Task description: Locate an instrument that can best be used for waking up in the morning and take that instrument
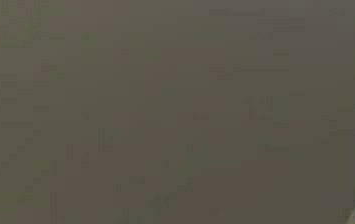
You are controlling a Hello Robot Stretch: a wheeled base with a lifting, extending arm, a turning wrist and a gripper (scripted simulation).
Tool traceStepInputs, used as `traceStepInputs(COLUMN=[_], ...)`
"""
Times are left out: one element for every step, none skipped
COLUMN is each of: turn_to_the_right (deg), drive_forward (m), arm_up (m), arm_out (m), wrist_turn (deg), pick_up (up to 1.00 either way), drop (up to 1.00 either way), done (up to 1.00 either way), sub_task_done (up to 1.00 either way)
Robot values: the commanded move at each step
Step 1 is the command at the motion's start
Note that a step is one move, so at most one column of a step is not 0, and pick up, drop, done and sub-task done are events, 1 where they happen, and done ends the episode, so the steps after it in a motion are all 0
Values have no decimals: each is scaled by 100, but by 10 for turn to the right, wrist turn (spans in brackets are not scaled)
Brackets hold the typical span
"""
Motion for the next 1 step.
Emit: traceStepInputs(turn_to_the_right=[450], drive_forward=[0], arm_up=[0], arm_out=[0], wrist_turn=[0], pick_up=[0], drop=[0], done=[0], sub_task_done=[0])
